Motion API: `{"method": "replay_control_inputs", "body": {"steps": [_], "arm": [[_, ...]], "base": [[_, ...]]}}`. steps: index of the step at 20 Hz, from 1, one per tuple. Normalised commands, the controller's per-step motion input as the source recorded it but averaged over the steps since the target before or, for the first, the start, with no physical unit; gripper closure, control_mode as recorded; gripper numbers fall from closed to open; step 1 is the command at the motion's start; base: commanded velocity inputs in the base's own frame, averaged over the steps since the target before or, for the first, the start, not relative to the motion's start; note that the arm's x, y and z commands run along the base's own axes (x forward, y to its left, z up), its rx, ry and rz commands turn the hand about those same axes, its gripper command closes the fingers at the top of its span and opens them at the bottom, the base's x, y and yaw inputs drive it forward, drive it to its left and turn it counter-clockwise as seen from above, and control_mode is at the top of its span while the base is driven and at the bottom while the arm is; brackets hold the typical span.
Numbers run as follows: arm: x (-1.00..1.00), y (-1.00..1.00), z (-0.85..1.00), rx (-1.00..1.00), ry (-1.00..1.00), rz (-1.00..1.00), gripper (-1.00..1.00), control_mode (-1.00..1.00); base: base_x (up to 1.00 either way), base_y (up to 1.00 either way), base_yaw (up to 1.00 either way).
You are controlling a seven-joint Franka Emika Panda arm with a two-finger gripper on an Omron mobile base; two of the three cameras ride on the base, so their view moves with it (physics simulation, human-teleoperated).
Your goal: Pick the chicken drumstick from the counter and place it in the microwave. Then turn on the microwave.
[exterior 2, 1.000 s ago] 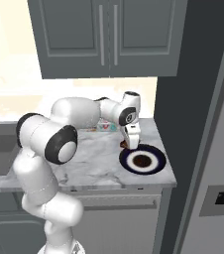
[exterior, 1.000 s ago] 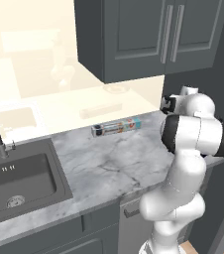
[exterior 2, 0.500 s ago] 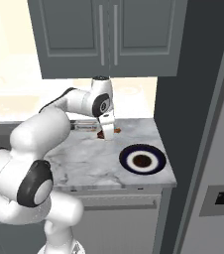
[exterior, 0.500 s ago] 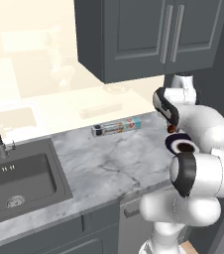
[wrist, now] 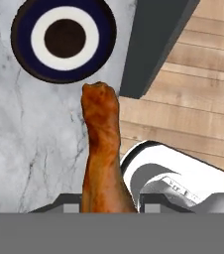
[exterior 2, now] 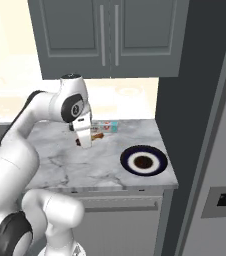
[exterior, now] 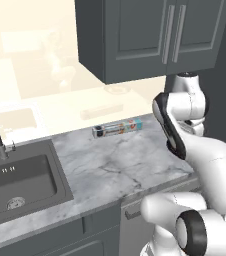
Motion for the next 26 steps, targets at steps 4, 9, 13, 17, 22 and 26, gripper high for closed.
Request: {"method": "replay_control_inputs", "body": {"steps": [4,9,13,17,22,26], "arm": [[-0.61,0.25,0.43,-0.02,0.0,0.03,1.0,-1.0],[-0.48,0.25,0.35,0.0,0.0,0.1,1.0,-1.0],[-0.42,0.27,0.1,0.0,0.03,0.19,1.0,-1.0],[-0.43,0.26,0.0,0.0,0.04,0.25,1.0,-1.0],[-0.19,0.34,0.0,0.0,0.07,0.2,1.0,-1.0],[-0.09,0.29,0.0,0.0,0.03,0.1,1.0,-1.0]], "base": [[0.0,0.0,0.0],[0.0,0.0,0.0],[0.0,0.0,0.0],[0.0,0.0,0.0],[0.0,0.0,0.0],[0.0,0.0,0.0]]}}
